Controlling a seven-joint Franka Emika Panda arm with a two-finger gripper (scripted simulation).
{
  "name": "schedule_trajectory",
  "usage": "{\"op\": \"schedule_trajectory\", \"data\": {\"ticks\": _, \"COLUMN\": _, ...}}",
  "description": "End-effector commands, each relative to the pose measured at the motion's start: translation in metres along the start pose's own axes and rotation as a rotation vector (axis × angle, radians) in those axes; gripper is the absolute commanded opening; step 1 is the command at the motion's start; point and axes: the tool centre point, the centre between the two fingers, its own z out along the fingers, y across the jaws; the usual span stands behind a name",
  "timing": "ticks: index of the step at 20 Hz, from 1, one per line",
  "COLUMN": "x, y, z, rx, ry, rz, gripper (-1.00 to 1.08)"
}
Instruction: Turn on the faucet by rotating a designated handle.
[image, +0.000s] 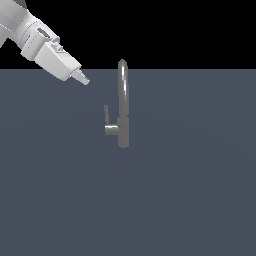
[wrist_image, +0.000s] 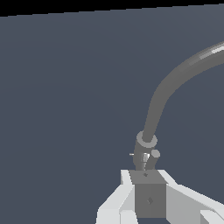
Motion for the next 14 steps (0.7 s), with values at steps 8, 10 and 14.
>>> {"op": "schedule_trajectory", "data": {"ticks": 8, "x": -0.023, "y": -0.001, "z": 0.096, "rx": -0.103, "ry": -0.006, "rz": 0.086, "gripper": -1.00}}
{"op": "schedule_trajectory", "data": {"ticks": 10, "x": -0.024, "y": 0.000, "z": 0.105, "rx": -0.112, "ry": -0.007, "rz": 0.094, "gripper": -1.00}}
{"op": "schedule_trajectory", "data": {"ticks": 14, "x": -0.025, "y": 0.001, "z": 0.110, "rx": -0.117, "ry": -0.008, "rz": 0.099, "gripper": -1.00}}
